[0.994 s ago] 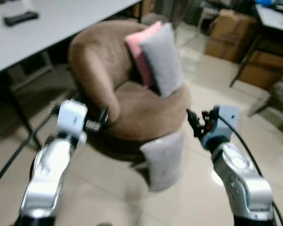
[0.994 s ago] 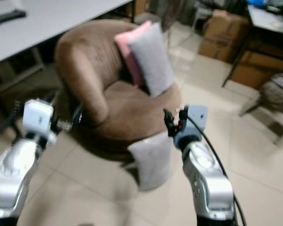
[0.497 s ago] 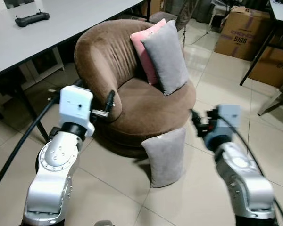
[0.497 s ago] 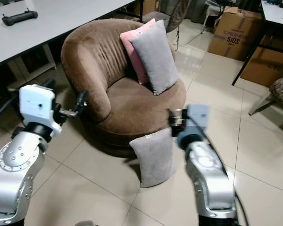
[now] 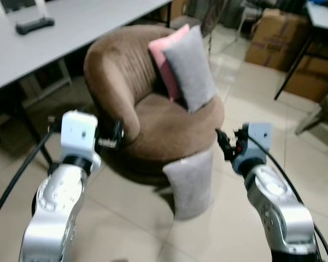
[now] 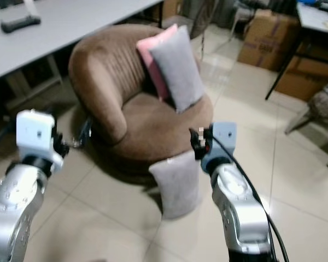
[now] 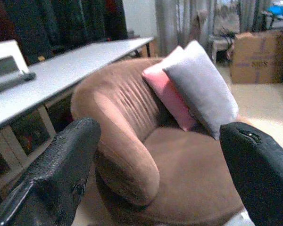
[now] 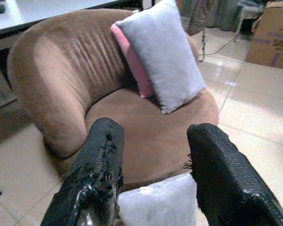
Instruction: Move the pillow to the sofa from floor
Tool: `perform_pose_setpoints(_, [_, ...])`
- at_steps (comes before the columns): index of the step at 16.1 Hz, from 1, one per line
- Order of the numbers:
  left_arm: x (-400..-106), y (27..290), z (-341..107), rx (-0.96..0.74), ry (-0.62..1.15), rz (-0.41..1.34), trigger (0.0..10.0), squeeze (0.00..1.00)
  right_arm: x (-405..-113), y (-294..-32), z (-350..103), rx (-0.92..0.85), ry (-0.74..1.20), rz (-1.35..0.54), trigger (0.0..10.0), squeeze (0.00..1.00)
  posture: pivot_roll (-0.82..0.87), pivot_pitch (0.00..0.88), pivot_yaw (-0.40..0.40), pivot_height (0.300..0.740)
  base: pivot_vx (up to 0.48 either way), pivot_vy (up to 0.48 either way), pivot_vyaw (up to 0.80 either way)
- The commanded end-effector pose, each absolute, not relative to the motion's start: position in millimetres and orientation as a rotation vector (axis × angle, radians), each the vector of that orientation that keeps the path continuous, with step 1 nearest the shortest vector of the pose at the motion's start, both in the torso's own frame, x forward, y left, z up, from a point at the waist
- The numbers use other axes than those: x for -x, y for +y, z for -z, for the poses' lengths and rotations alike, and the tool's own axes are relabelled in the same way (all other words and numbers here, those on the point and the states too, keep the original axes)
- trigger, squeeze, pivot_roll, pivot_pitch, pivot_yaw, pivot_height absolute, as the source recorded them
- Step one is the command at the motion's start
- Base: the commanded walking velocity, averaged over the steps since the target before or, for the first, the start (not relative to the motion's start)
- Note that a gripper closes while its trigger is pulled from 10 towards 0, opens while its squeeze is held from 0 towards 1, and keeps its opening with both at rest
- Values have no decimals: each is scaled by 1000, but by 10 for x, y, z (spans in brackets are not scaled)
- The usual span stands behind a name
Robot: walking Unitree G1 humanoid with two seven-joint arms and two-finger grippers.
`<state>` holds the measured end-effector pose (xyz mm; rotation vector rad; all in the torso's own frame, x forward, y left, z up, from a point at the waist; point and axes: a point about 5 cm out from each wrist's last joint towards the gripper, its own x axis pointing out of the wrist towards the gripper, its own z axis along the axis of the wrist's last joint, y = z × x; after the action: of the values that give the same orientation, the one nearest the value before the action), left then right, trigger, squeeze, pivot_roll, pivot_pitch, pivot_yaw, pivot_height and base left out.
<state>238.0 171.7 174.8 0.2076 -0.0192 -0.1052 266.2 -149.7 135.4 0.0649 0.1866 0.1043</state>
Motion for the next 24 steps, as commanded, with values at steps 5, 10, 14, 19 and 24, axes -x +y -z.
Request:
perform_pose_setpoints(5, [-2334,1911,-1598,-233,34,107,10000,0,-2667,-1504,-1302,-50,188,-118,10000,0,82,0,-43,740,408,0,-228])
perform_pose_setpoints(10, [-2370,1954,-1574,-237,24,109,10000,0,-2671,-1527,-1305,-20,181,-113,10000,0,77,0,-44,740,406,0,-800])
perform_pose_setpoints(14, [-2387,1960,-1544,-238,21,115,10000,0,-2678,-1535,-1322,-16,173,-110,10000,0,76,0,-44,740,400,0,-545])
perform_pose_setpoints(19, [-2429,1964,-1525,-248,3,114,10000,0,-2677,-1534,-1327,-6,169,-108,10000,0,76,0,-44,740,285,0,0])
perform_pose_setpoints(24, [-2432,1953,-1497,-247,-1,131,10000,0,-2669,-1540,-1314,-7,176,-106,10000,0,68,0,-38,740,0,66,-265])
